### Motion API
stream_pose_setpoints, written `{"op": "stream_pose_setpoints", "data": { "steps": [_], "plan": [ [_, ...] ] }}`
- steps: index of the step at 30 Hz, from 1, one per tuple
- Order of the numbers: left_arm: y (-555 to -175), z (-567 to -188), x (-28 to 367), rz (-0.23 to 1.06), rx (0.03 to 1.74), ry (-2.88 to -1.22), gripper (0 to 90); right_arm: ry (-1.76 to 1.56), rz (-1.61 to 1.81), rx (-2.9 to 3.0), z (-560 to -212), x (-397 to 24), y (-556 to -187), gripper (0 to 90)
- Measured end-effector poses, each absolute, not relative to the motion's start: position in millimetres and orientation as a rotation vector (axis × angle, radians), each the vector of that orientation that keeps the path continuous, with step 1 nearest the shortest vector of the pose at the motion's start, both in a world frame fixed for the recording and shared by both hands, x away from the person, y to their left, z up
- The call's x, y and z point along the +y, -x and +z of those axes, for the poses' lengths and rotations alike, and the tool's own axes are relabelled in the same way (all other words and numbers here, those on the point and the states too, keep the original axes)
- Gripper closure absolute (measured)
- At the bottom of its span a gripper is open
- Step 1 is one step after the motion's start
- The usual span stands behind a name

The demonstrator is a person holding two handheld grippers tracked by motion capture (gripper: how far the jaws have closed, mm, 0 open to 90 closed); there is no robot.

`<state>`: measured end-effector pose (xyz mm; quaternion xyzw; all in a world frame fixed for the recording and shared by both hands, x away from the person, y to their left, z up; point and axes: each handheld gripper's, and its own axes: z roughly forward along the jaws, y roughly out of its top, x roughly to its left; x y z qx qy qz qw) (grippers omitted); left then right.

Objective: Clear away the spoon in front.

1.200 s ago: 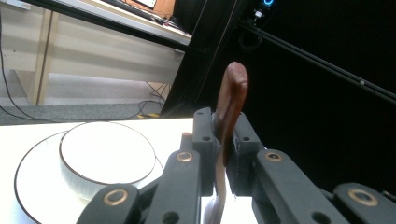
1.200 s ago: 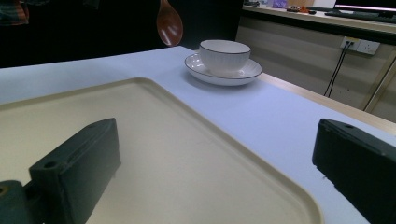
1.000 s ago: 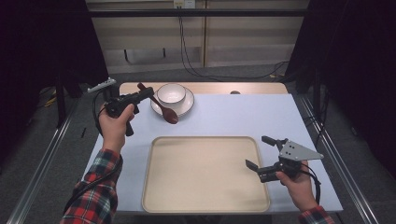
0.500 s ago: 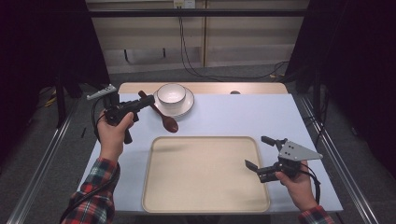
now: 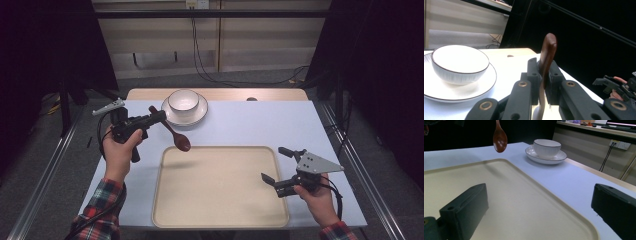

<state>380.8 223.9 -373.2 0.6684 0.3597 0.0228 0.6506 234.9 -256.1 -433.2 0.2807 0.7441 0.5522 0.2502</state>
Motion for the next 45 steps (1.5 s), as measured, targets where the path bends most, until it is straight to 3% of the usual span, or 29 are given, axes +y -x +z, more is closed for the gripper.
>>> {"op": "stream_pose_setpoints", "data": {
  "steps": [45],
  "plan": [
    [-347.7, -387.3, 207.2, -0.023, 0.721, -1.61, 83.7, -0.729, 1.494, 2.04, -432.7, -257.1, -233.8, 0.5]
  ]
}}
